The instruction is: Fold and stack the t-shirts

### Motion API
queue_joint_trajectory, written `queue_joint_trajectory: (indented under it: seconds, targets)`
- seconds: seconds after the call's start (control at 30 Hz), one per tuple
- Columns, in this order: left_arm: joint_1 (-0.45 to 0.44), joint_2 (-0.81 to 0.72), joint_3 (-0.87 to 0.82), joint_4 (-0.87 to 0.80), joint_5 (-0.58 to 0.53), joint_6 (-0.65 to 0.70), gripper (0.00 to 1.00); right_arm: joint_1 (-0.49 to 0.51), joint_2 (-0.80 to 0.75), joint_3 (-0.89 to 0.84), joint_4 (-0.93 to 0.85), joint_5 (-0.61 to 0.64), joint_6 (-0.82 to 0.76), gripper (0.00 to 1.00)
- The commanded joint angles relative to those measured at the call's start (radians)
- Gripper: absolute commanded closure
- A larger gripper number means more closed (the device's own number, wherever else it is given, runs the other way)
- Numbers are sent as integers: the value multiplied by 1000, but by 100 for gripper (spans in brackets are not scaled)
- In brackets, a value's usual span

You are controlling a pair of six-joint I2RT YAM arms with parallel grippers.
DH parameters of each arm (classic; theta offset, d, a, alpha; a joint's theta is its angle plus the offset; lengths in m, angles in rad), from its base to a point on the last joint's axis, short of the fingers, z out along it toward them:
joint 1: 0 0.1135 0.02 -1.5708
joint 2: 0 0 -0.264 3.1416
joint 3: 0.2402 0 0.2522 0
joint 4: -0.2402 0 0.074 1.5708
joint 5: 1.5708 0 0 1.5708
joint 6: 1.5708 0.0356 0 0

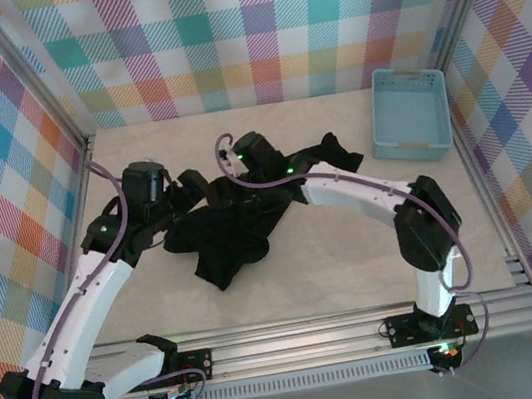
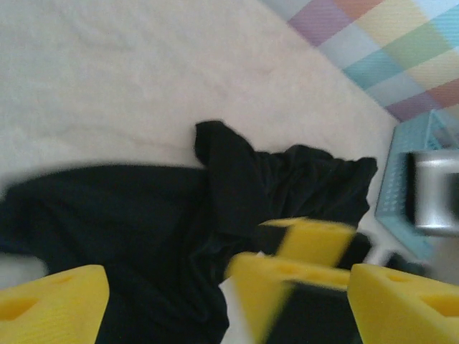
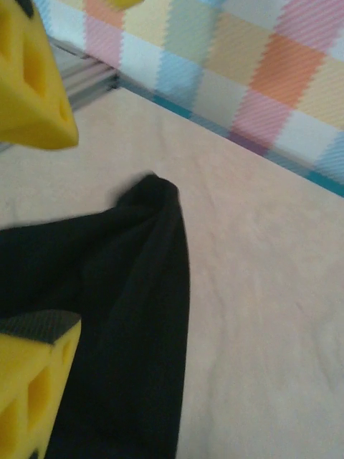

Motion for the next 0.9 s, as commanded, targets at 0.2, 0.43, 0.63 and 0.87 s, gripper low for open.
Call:
queue_joint_trajectory:
  seconds: [0.2,0.43,0.63,0.87]
  targets:
    - [-215,254,-83,-112,17,-46,17,-333,-210,-293,-89,162,119,36]
    - [-333,431,-99,-103,-28,-169,23,-461,-56,-271,-156,135,129,37]
    - [-396,583,-30,-102,-30,-141,24,-503,62,-216,-173,105,105,39]
    - [-413,697,-46,-66,-124,-129,62,-524,166,-172,-173,82,114,60]
